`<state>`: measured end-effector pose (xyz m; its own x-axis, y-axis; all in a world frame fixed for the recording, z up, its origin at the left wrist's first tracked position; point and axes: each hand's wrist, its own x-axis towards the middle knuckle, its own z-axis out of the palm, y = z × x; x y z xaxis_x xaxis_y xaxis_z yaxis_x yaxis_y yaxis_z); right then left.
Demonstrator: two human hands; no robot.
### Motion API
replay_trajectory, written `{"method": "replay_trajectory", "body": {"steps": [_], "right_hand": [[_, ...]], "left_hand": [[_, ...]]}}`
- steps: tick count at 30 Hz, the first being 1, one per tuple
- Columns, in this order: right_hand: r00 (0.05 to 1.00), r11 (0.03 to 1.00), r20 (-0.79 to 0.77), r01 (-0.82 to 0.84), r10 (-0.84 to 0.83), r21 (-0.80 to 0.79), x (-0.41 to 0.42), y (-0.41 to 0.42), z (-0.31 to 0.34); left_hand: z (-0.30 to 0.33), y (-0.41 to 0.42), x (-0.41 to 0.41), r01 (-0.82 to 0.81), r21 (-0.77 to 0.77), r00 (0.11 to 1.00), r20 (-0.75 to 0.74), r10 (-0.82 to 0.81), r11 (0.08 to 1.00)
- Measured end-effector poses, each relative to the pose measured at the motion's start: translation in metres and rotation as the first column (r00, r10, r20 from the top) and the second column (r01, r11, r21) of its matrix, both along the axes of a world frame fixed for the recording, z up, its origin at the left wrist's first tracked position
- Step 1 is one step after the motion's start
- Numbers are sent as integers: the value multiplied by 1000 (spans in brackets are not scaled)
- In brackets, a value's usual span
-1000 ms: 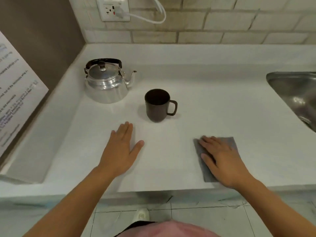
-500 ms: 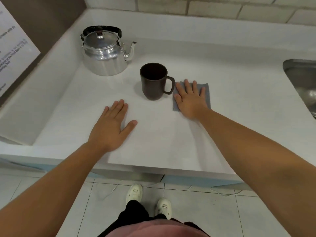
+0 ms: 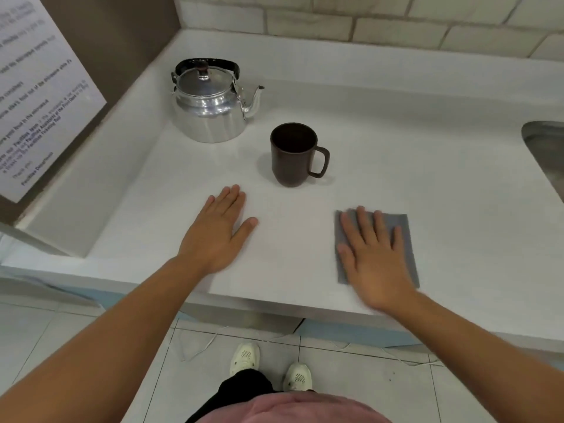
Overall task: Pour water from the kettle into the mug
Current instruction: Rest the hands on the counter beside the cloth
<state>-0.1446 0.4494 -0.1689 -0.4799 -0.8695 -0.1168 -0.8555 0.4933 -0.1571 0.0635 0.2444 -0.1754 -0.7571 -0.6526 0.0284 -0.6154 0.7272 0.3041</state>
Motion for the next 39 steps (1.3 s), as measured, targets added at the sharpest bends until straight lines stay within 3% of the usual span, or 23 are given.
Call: {"method": "replay_trajectory", "body": {"steps": [4, 7, 13, 18, 20, 24, 29, 34, 37, 39], "right_hand": [[933, 937, 86, -348, 350, -41, 89, 6, 1], [895, 901, 106, -430, 434, -63, 112, -44, 3], [918, 925, 114, -376, 380, -54, 128, -188, 3], [986, 990, 93, -141, 139, 25, 109, -270, 9], [989, 991, 86, -126, 122, 42, 113, -275, 9], [945, 950, 95, -312, 313, -32, 135, -231, 3], [937, 940, 82, -333, 339, -75, 125, -127, -2], [990, 992, 77, -115, 118, -51, 64, -35, -1], [995, 998, 80, 55, -53, -31, 20, 2, 5], [994, 997, 75, 77, -75, -23, 5, 21, 6]], "left_hand": [[8, -14, 12, 70, 78, 997, -45, -67, 995], [11, -37, 40, 59, 32, 997, -42, -58, 998], [4, -51, 86, -5, -11, 995, -98, 4, 1000], [1, -49, 89, -73, 14, 981, -179, 75, 997], [1, -49, 90, -49, 28, 982, -179, 53, 998], [3, -50, 90, -1, 30, 986, -166, 6, 1000], [4, -48, 87, -10, 27, 999, -46, 12, 1000], [5, -34, 66, -22, 75, 997, 73, 17, 997], [5, -21, 39, 76, 62, 994, 79, -81, 995], [5, -15, 20, 117, 62, 990, 72, -121, 991]]}}
